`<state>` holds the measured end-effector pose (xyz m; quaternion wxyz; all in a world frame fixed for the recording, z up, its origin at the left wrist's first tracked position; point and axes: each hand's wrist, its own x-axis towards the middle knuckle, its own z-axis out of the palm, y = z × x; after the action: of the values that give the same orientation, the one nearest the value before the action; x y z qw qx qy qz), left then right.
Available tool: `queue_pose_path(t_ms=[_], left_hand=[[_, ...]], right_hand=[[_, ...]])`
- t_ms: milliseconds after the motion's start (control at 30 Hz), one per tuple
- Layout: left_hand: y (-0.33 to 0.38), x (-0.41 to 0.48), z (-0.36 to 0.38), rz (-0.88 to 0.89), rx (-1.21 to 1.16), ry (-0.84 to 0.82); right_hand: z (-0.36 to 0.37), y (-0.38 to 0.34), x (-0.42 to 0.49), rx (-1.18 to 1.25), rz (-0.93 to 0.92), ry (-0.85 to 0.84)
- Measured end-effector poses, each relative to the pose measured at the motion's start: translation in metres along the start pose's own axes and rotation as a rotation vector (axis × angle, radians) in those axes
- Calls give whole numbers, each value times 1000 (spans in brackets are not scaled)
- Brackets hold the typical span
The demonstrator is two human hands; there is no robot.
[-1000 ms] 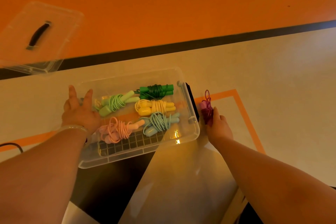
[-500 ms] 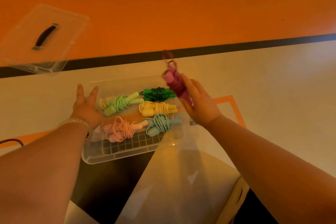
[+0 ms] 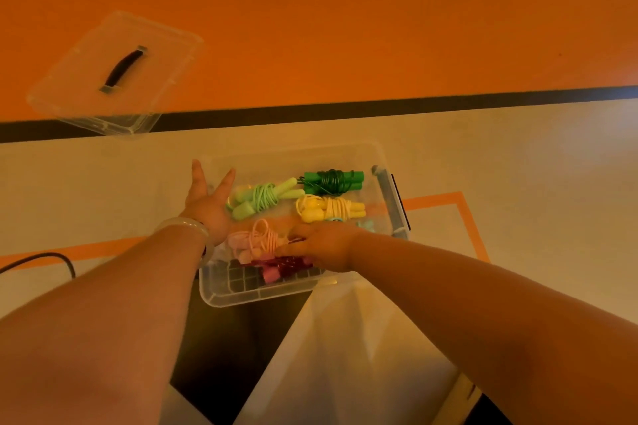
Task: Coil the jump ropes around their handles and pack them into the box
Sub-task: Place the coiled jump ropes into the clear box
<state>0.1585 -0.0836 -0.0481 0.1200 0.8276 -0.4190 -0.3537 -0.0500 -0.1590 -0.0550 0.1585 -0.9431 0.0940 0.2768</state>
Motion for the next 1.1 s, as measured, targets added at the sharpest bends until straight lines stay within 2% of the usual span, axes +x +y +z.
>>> queue_pose_path(t_ms=[167,400,500,600,667,767,967,1100], left_hand=[[-1,1,0,3,3,0],[-3,3,2,1,30,3],[-5,6,3,1,53,6],[-6,6,2,8,70,2],[-6,5,2,7,73,-5],[-6,6,1,-2,70,-1],[-5,4,1,7,90,10],[-3,3,3,9,95,-1]], right_hand=[[0,-5,0,3,-106,44],[3,-10,13,-14,-112,7],[3,-13,19,-31,-26,41],[2,-15,20,7,186,107],[1,-15,20,-26,256,100],[1,-11,18,-91,221,63],[-1,-17,11,-5,35,-13],[-8,-25,9,-11,1,-76]])
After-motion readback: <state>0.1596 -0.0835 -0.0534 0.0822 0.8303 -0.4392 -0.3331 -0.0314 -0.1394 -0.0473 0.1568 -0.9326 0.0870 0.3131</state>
